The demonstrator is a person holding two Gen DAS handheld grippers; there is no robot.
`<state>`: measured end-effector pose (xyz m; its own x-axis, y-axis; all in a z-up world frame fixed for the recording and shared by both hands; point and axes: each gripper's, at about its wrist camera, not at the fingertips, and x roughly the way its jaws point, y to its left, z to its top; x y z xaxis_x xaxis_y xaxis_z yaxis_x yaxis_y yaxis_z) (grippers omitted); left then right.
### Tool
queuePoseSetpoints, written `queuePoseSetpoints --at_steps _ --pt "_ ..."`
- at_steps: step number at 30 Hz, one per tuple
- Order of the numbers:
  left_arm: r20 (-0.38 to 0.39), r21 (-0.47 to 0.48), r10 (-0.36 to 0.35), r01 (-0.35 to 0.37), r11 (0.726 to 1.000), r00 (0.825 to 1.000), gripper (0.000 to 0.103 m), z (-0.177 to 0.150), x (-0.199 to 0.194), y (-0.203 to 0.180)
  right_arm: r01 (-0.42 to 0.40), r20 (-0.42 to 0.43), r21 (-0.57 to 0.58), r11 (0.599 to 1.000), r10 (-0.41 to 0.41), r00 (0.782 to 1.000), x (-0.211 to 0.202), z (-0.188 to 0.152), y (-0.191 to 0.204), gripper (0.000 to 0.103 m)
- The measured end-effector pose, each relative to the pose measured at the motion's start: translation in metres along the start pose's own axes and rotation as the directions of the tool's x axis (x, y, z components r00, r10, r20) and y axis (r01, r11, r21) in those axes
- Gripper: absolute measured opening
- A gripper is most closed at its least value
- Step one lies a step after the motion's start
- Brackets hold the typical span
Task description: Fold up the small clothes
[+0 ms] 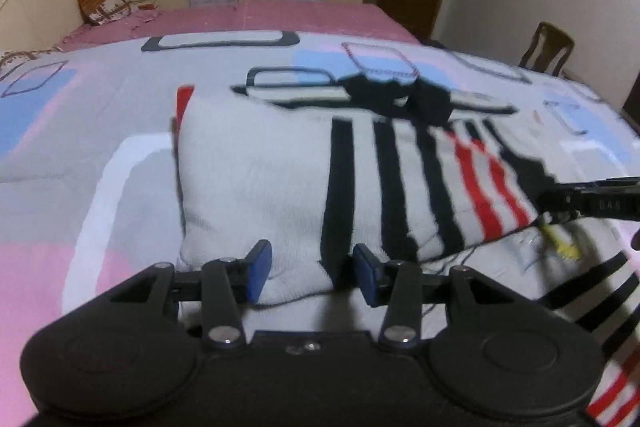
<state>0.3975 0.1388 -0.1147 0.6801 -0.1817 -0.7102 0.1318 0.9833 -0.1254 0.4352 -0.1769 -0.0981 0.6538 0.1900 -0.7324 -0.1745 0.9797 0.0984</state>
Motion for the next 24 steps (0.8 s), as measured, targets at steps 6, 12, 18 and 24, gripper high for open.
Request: queuePoseSetpoints --at_steps 6,12,18,24 --pt "0.038 -0.003 -0.037 0.037 0.999 0.999 0.044 0.041 0.03 -0.008 0.006 0.06 0.055 0.998 -0.009 0.998 0.015 0.03 -0.012 0.03" --pt "-0.029 0.066 -0.016 0.017 0.998 0.999 0.048 0.045 0.076 -0.038 -0.009 -0.037 -0.016 1.0 0.008 0.999 0.058 0.039 0.015 0.03" --pt "0.033 0.044 0.066 -0.067 0.997 0.997 0.047 0.072 0.072 0.003 0.003 0.04 -0.008 1.0 -0.003 0.999 0.06 0.063 0.014 0.03" --pt "-0.025 -0.099 0.024 -0.026 0.995 0.999 0.05 0.083 0.096 0.065 0.071 -0.033 -0.024 0.997 -0.072 0.997 0.094 0.067 -0.01 0.03"
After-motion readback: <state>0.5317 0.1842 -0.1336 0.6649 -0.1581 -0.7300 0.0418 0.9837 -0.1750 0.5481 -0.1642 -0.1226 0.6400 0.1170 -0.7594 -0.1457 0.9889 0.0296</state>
